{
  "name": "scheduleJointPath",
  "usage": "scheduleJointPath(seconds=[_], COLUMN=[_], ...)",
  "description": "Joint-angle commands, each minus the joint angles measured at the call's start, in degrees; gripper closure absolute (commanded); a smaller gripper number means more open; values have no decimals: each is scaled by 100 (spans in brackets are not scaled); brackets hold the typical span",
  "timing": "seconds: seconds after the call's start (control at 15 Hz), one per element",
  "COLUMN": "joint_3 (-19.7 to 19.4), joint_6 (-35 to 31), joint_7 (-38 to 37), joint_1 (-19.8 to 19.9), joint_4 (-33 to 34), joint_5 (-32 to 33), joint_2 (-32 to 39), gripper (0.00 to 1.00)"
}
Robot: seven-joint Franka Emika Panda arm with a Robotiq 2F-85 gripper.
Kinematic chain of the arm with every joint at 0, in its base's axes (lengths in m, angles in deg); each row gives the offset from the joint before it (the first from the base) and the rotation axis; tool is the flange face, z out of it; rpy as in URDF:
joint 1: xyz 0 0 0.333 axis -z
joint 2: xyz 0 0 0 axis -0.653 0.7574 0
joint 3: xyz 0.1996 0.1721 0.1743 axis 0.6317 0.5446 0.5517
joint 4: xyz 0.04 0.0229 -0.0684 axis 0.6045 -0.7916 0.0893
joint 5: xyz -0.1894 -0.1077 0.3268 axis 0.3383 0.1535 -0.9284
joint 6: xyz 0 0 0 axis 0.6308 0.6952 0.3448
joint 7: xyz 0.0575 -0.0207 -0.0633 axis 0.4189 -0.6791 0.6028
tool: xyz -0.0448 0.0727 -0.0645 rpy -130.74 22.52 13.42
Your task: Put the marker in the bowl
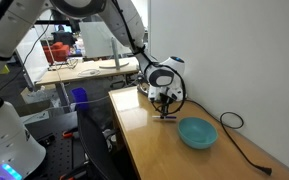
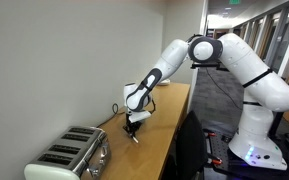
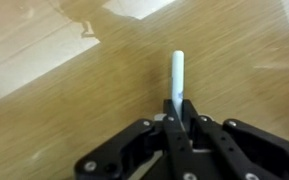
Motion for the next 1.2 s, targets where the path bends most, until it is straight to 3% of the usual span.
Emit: scheduleJointPath(seconds=[0.0, 0.47, 1.13], joint_3=[-132, -592, -679], joint_6=[453, 1144, 1729], joint_7=[116, -57, 294], joint_1=[-165, -114, 601], joint_4=[-153, -119, 1275], joint_5=[198, 746, 650], joint_2=[-404, -1067, -297], gripper=[97, 97, 97])
